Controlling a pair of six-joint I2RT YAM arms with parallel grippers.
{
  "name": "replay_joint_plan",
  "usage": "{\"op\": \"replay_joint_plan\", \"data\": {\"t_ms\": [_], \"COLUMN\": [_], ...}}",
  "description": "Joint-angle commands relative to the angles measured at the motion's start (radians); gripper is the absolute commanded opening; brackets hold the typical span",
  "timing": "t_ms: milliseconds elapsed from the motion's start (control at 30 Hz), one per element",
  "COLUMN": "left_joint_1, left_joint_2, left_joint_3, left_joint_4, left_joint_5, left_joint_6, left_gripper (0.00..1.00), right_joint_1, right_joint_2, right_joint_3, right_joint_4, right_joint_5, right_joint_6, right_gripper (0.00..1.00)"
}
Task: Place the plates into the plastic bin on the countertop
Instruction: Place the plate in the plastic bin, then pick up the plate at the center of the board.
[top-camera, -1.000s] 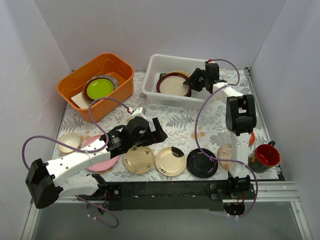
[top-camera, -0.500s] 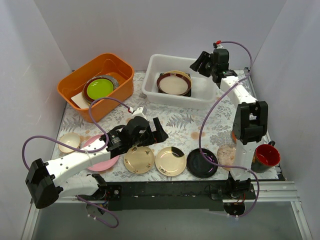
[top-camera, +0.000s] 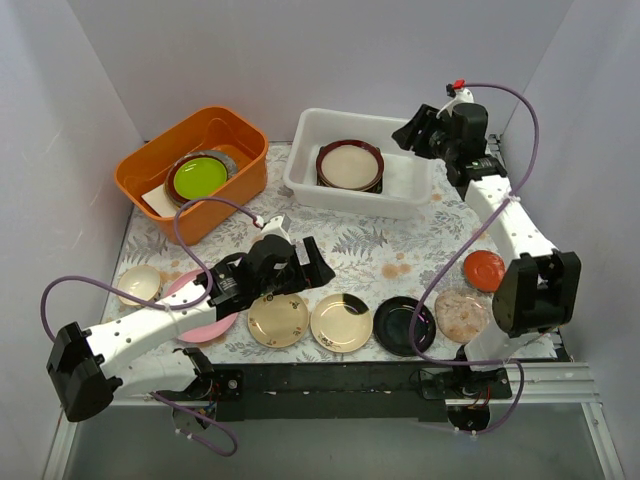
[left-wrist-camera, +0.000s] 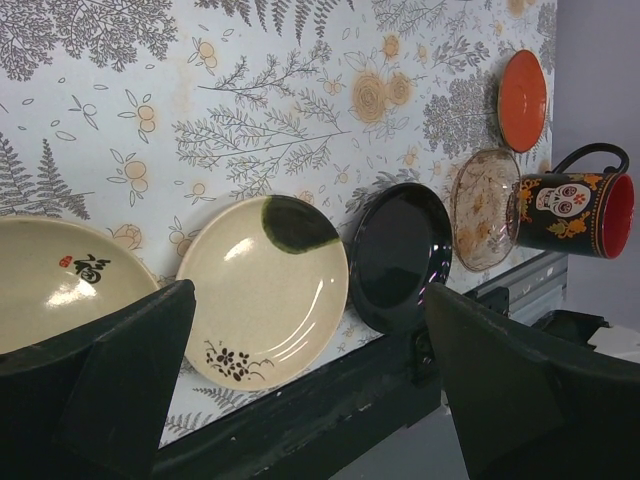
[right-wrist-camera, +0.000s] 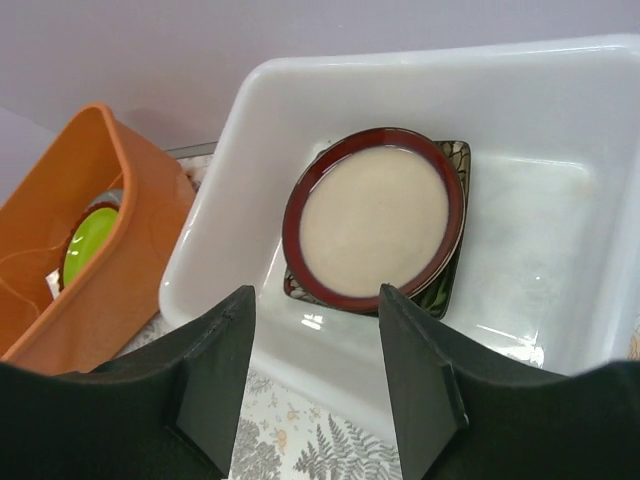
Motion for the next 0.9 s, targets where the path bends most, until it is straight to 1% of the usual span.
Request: {"op": "replay_joint_plan", "data": {"t_ms": [0,100,133,333,400,567,733,867], "left_joint_1": [0.003,0.003,0.003,0.003,0.003,0.003,0.008,0.063], "left_joint_2": [-0.039,-0.045,-0.045,-0.038,-0.027,0.017,0.008,-0.038], "left_joint_3": [-0.014,-0.021,-0.025,-0.029,-0.032,-0.026,-0.044,-0.057], "left_joint_4": [0.001,-0.002,-0.002,-0.022,-0.031,-0.088,-0.139,-0.179], "left_joint_5": [-0.003,-0.003,-0.003,-0.009,-0.023,-0.028,-0.072,-0.071], "left_joint_6": [0.002,0.007,0.007,0.018,0.012,-0.008,-0.063,-0.082], "left_gripper": [0.98,0.98,0.98,0.98,0.98,0.98,0.98,0.98], "right_joint_1": [0.003,0.003,0.001,0.003,0.001,0.01,0.076,0.199], "right_joint_2": [-0.159,-0.245,-0.264,-0.387,-0.435,-0.503,-0.531,-0.5], "right_joint_3": [-0.102,-0.174,-0.221,-0.351,-0.424,-0.564,-0.624,-0.619], "right_joint_4": [0.033,0.039,0.041,-0.013,-0.014,-0.025,-0.02,-0.001], "right_joint_5": [-0.048,-0.08,-0.094,-0.147,-0.175,-0.245,-0.26,-0.237], "right_joint_6": [-0.028,-0.028,-0.034,-0.046,-0.046,-0.044,-0.058,-0.044], "right_gripper": [0.6,0.6,0.6,0.6,0.6,0.6,0.6,0.59]}}
